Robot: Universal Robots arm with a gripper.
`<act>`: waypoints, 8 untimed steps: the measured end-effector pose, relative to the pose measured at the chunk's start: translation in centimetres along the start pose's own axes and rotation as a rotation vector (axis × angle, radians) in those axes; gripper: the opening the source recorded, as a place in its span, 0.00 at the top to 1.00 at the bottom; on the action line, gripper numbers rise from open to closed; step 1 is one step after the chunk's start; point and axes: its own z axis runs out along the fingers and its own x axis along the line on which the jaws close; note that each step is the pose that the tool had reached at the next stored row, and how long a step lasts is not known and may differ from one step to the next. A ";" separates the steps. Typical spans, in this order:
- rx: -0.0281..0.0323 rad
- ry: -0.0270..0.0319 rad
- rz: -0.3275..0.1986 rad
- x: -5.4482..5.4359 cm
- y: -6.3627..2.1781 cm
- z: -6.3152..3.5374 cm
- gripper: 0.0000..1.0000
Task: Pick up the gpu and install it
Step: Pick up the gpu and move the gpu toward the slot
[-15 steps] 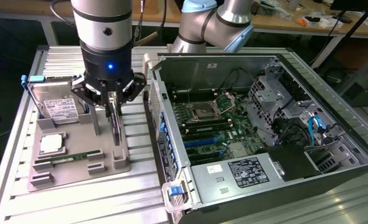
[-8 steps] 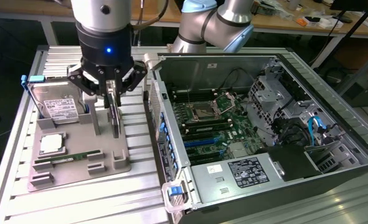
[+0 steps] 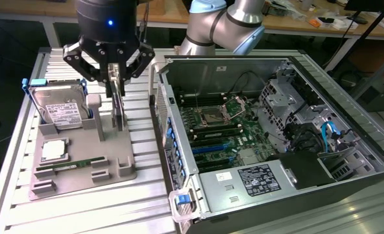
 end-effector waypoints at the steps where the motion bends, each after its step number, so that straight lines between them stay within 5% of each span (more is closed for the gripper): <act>1: -0.0001 -0.0001 0.000 0.0 0.05 -0.56 0.73; 8: 0.0000 -0.0001 0.000 0.0 0.35 -3.78 0.73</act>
